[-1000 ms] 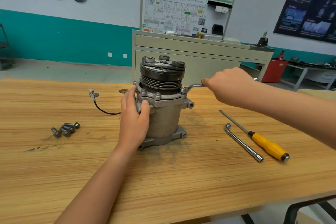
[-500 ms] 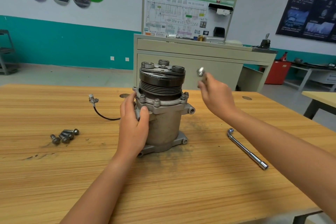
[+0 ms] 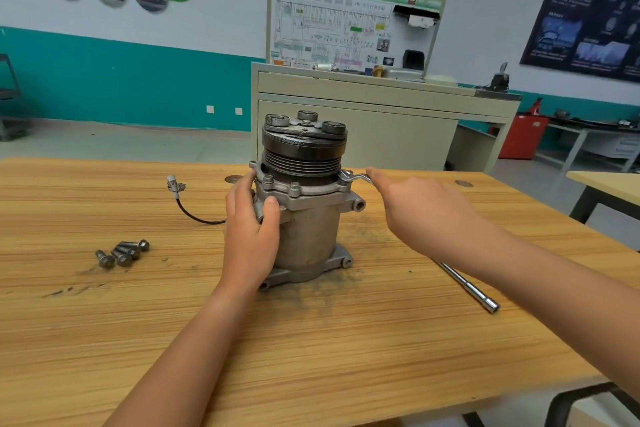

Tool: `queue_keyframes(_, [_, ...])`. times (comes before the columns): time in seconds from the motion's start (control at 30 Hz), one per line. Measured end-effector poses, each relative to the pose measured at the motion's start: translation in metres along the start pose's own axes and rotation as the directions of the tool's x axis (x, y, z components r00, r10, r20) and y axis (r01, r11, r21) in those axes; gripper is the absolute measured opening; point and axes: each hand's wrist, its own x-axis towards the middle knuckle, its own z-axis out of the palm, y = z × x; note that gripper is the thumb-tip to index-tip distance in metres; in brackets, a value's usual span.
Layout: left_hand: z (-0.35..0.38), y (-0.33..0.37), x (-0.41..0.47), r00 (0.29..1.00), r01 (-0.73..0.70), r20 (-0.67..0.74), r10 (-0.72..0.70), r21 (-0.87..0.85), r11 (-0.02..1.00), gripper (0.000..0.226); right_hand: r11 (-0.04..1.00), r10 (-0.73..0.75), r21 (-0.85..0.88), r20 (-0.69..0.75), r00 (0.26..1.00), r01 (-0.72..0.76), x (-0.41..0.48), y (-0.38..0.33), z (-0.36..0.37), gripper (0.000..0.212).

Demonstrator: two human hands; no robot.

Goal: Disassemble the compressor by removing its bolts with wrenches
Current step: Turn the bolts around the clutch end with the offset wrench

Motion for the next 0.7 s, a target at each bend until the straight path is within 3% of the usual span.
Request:
queue_keyframes(0.27, [0.000,0.000,0.000,1.000,0.004,-0.001,-0.004,-0.005,1.000,0.046,0.948,-0.137,-0.264,0.162,0.977,0.177,0.020,-0.003,-0.036,0.027])
queue_keyframes(0.5, [0.001,-0.002,0.002,1.000,0.000,-0.001,0.000,-0.006,1.000,0.046,0.930,-0.220,-0.268,0.147,0.964,0.253,0.024,0.014,-0.028,0.040])
queue_keyframes(0.7, [0.001,-0.003,0.002,1.000,-0.002,-0.004,0.002,0.001,1.000,0.046,0.903,-0.265,-0.318,0.120,0.957,0.290,0.022,0.016,-0.021,0.038])
